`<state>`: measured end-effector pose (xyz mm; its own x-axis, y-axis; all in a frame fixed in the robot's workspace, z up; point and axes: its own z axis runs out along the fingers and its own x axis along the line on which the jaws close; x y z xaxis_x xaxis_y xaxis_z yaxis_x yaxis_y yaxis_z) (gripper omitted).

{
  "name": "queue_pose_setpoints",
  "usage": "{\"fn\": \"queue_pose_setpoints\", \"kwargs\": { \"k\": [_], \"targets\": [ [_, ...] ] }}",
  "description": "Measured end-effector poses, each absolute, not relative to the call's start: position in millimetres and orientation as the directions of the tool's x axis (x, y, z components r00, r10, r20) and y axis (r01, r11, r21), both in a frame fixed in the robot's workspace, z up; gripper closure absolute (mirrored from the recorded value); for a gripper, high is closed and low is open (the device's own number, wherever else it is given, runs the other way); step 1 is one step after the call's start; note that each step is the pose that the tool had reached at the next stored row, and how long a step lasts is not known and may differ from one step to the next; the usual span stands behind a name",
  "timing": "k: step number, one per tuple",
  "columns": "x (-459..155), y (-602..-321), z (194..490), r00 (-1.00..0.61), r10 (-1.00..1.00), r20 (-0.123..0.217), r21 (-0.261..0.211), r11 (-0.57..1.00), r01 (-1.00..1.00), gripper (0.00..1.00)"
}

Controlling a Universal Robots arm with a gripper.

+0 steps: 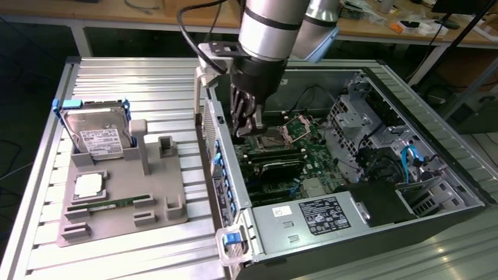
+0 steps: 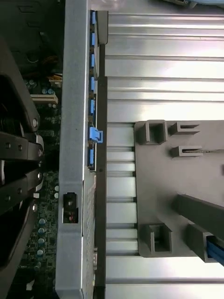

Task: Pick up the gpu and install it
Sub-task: 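Press down on the gpu until it lock into place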

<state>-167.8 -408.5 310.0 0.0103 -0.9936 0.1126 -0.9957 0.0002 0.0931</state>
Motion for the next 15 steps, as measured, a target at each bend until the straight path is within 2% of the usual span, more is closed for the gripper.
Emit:
{"fn": "queue_pose_setpoints", "kwargs": {
  "k": [1,2,6,15],
  "targets": [
    [-167.9,-408.5,320.3,0.010,-0.997,0.074,0.092,-0.003,-0.996,0.89],
    [-167.8,-408.5,336.2,0.010,-0.997,0.075,0.092,-0.003,-0.996,0.89],
    [-164.9,-432.0,329.6,0.006,-0.993,0.115,0.109,0.006,-0.994,0.89],
    [-161.3,-434.3,317.1,0.006,-0.993,0.120,0.109,0.007,-0.994,0.89]
  ]
}}
